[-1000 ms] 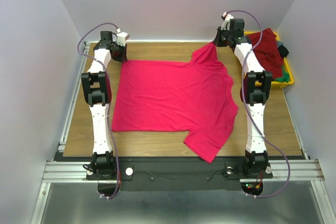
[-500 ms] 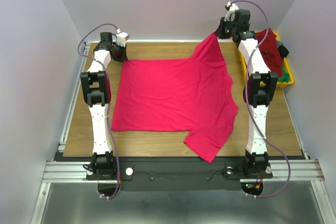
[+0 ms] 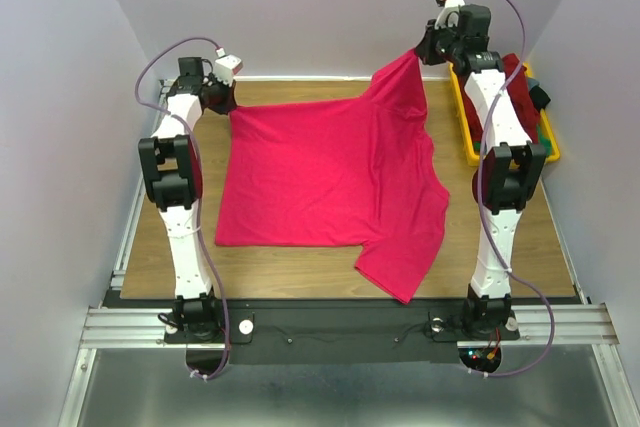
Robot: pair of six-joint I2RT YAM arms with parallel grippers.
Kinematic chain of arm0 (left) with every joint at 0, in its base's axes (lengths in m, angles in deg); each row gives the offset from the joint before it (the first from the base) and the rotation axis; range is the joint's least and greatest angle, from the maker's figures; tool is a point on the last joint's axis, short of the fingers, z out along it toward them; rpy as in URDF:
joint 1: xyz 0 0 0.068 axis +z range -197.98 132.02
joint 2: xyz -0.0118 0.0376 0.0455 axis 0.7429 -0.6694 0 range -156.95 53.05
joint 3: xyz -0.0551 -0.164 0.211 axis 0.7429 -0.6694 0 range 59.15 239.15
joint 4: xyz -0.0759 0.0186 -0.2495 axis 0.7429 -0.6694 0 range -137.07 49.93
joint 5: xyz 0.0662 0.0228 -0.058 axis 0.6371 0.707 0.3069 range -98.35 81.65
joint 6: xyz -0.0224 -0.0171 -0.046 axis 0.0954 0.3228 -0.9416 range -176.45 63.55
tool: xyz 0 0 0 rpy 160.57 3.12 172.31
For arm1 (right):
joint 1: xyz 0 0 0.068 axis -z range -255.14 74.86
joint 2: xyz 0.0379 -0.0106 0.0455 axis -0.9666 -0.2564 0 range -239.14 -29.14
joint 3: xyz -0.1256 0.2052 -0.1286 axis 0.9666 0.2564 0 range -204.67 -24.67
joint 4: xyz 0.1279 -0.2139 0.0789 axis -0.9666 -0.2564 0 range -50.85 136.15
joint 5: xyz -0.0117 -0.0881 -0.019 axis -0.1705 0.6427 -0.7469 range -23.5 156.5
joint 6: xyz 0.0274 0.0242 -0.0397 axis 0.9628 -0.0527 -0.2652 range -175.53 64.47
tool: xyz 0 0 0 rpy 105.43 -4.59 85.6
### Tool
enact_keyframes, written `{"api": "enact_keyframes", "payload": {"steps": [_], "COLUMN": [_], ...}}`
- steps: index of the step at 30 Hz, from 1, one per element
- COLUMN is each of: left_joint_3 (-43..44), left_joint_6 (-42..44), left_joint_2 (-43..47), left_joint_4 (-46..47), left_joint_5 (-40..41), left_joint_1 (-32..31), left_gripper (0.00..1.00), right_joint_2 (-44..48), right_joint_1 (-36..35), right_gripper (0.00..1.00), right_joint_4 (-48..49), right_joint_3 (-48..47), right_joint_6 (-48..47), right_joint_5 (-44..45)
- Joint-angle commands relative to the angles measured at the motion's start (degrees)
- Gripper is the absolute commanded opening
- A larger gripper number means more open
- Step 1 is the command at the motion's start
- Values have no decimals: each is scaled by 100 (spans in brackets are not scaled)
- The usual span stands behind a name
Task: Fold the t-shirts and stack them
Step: Fold the tshirt
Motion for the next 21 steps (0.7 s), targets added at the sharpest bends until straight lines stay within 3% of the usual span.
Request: {"api": "enact_keyframes", "payload": {"steps": [1,12,21], "left_joint_3": [-395,-1344,-2285], "left_joint_6": [562,1363,1837], "left_joint_2": [849,1552,2132], "left_joint_4": [344,405,818], "left_joint_5": [-185,-79,-176], "left_joint_1": [78,96,166], "left_gripper": [0,0,0], "right_joint_2": [245,289,737], "right_joint_1": [-36,-36,-36], "right_gripper": [1,1,1], "right_joint_4": [136,39,-13], "right_joint_3": [152,389,1224], "right_joint_6": [-177,-107,-169], "right_joint_5": [-19,-282,-405]}}
